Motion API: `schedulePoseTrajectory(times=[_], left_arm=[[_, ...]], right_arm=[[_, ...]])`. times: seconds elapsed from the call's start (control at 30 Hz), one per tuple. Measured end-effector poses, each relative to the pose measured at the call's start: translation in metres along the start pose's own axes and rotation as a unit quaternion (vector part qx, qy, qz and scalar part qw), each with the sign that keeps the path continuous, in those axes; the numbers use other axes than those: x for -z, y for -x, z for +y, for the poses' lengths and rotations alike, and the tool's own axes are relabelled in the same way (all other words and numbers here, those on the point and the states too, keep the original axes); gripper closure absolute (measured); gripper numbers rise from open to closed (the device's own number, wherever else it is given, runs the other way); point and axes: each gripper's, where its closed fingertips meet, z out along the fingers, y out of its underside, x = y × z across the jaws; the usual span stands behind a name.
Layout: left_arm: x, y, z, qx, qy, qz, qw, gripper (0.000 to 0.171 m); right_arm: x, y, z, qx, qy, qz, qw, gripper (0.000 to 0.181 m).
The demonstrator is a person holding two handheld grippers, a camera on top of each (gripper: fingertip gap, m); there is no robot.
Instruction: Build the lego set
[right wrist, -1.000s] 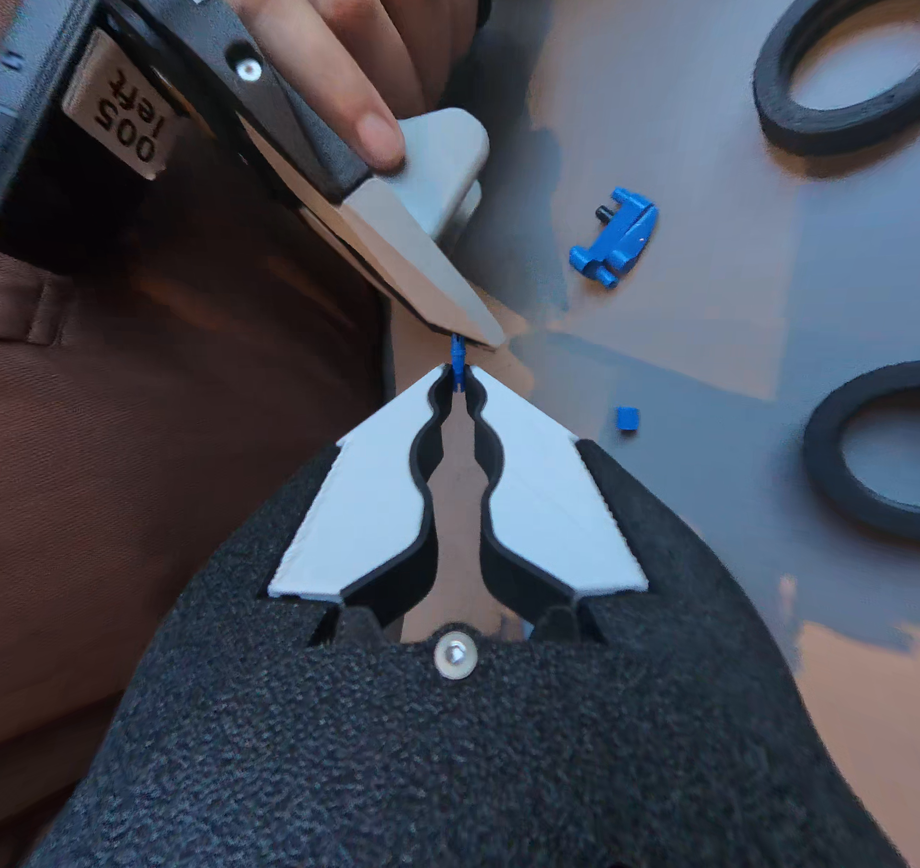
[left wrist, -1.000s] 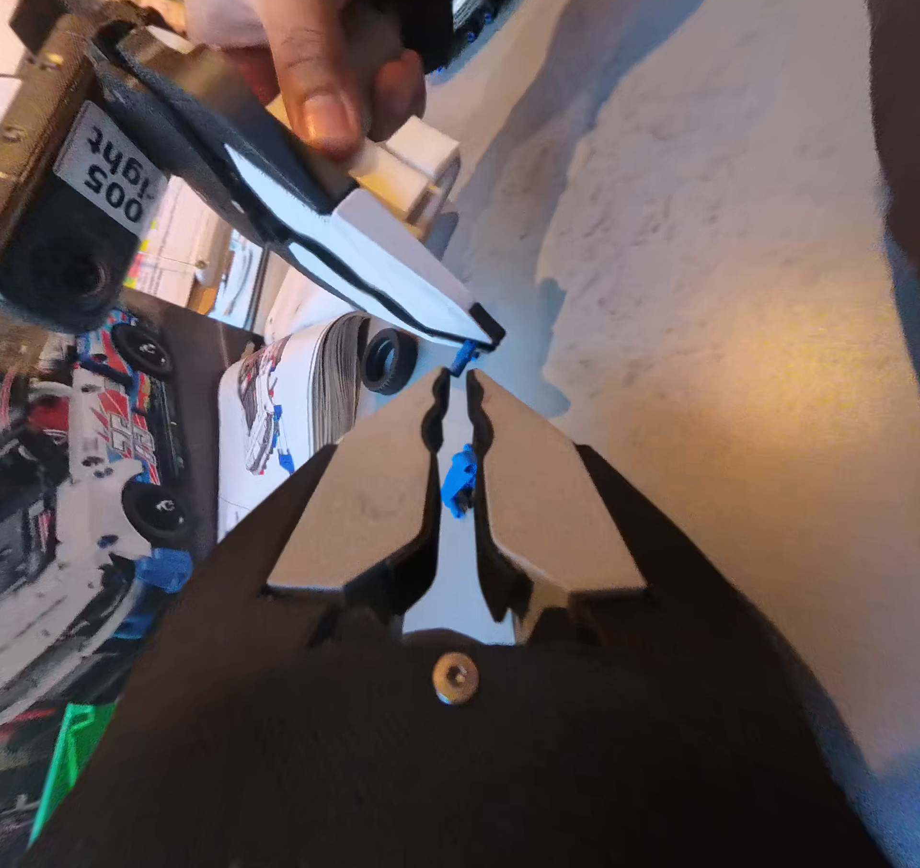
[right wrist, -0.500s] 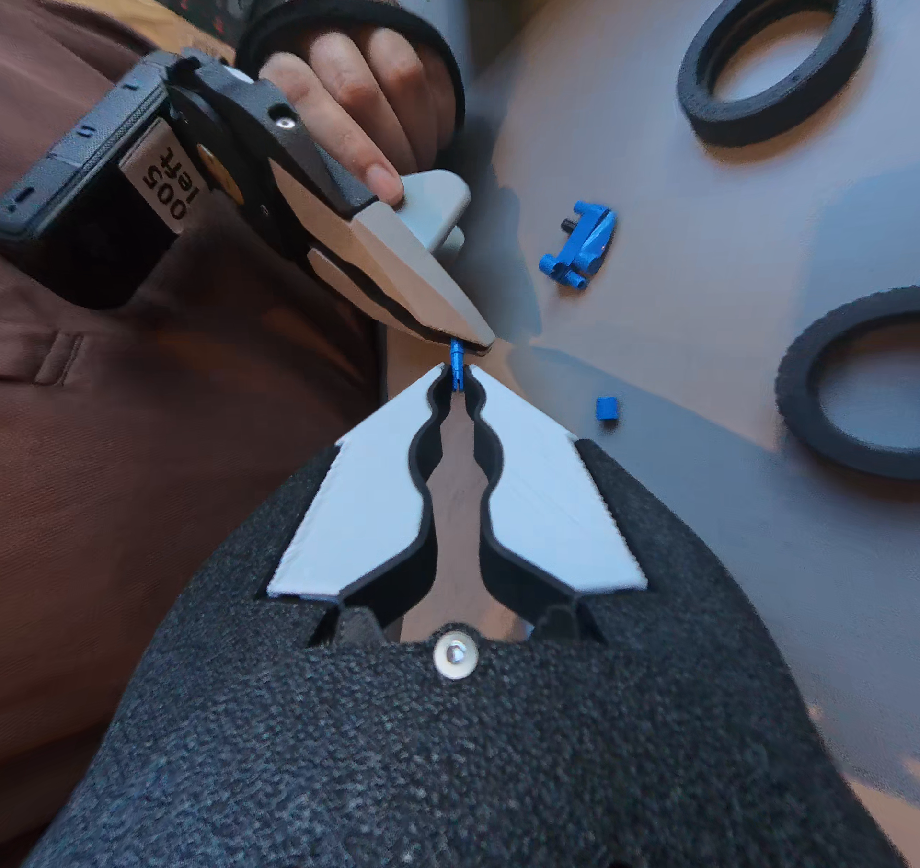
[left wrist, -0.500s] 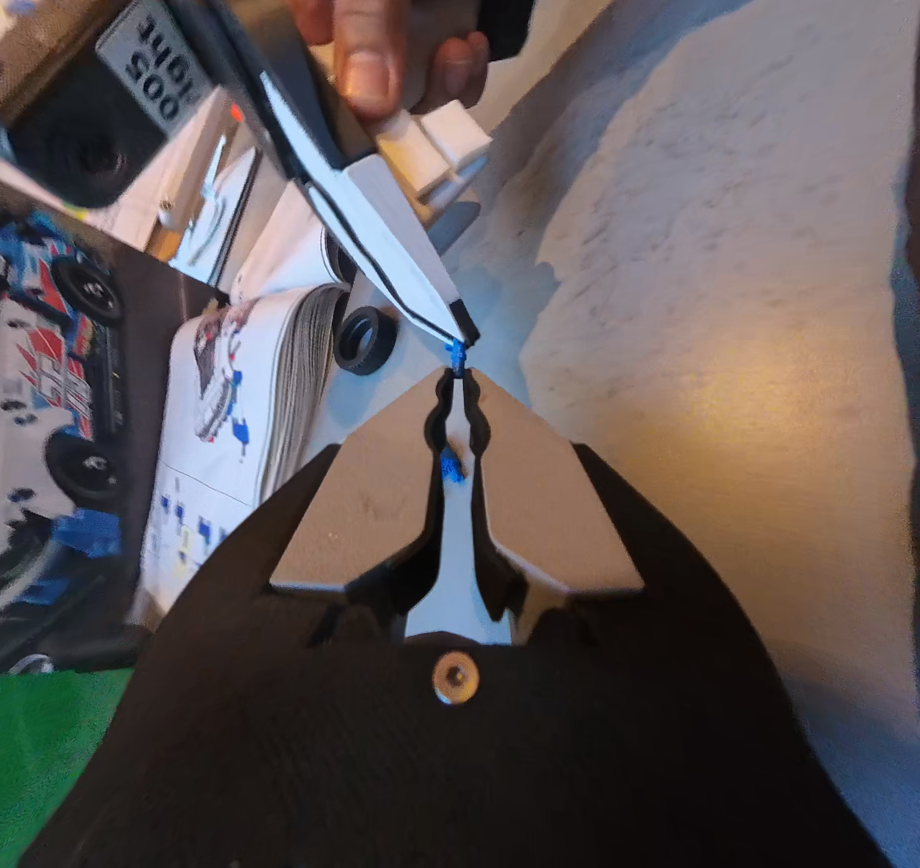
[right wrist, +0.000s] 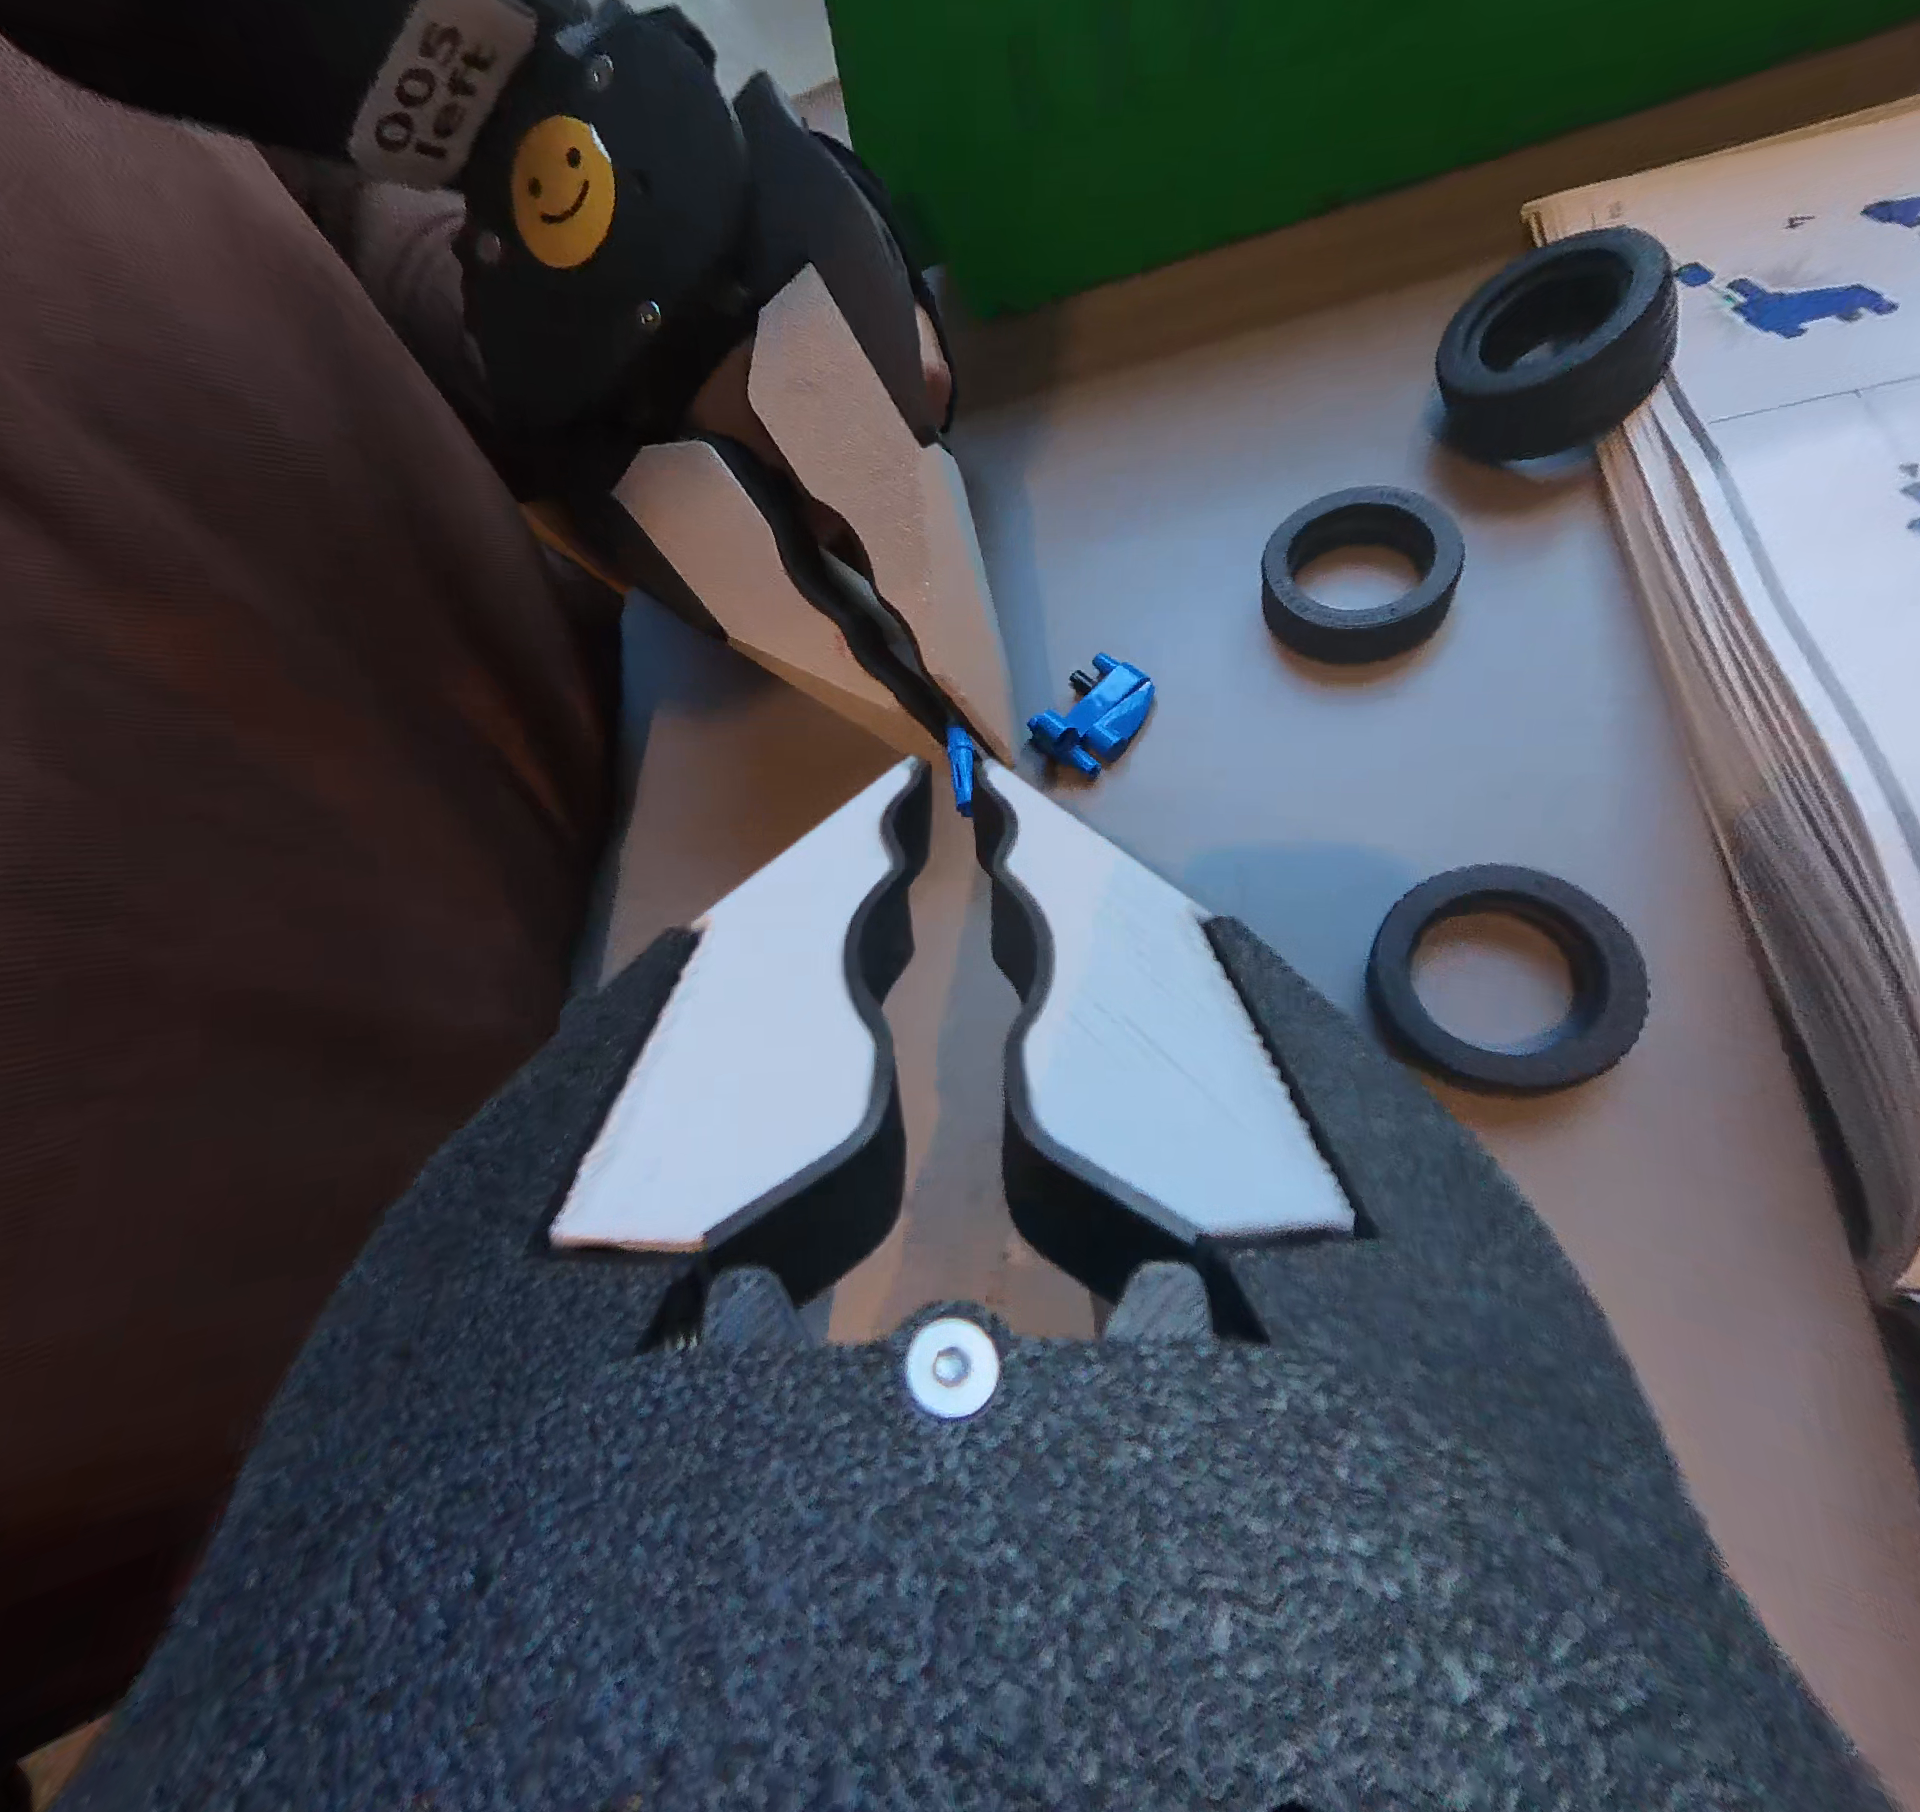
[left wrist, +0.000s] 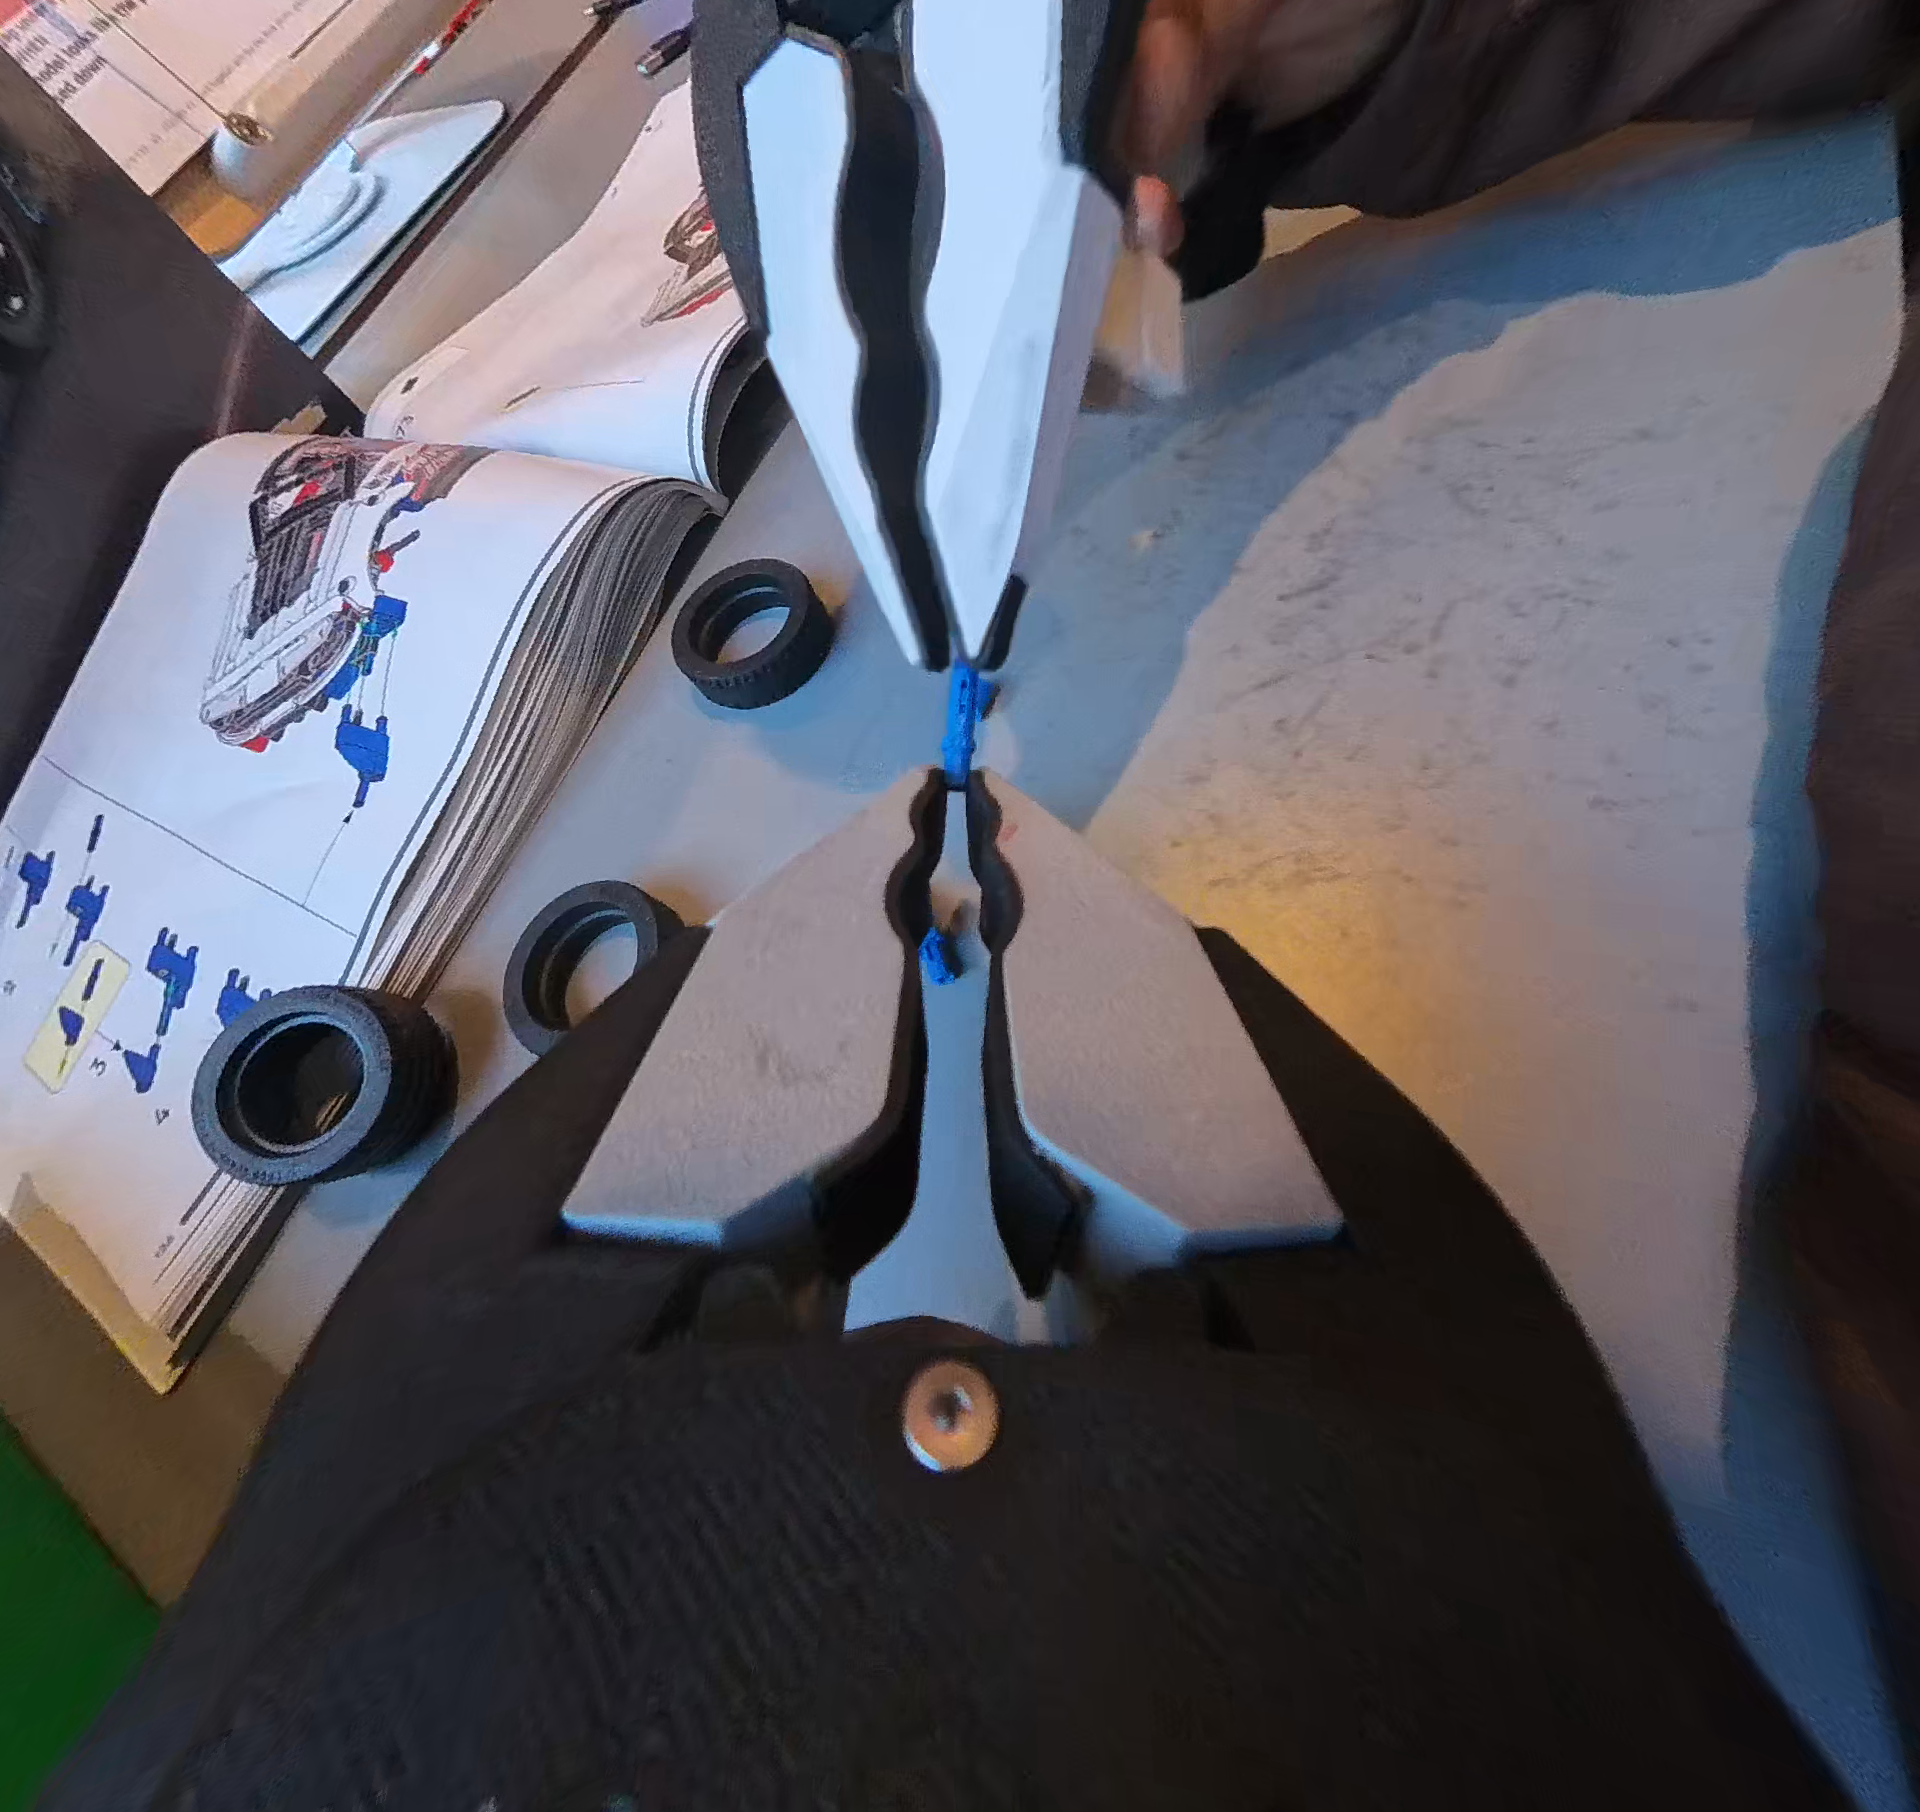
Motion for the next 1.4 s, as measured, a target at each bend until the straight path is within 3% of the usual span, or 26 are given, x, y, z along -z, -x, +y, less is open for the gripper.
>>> schedulePoseTrajectory(times=[0.4,0.77,0.93,1.2,1.4], left_arm=[[0.006,0.005,-0.005,0.035,-0.027,0.009,0.999,0.171],[0.010,0.020,-0.004,0.073,-0.042,-0.005,0.996,0.171],[0.013,0.022,-0.003,0.097,-0.047,0.015,0.994,0.171],[0.023,0.018,0.012,0.080,-0.015,0.007,0.997,0.171],[0.031,0.007,0.025,0.087,0.015,0.013,0.996,0.171]], right_arm=[[-0.003,-0.004,-0.005,0.022,-0.010,0.005,1.000,0.181],[0.006,-0.014,-0.016,0.034,-0.027,0.007,0.999,0.165],[-0.001,-0.015,-0.018,0.080,-0.010,0.018,0.997,0.174],[0.000,-0.019,-0.015,0.086,-0.002,0.024,0.996,0.174],[-0.006,-0.003,-0.012,0.097,-0.003,-0.010,0.995,0.172]])
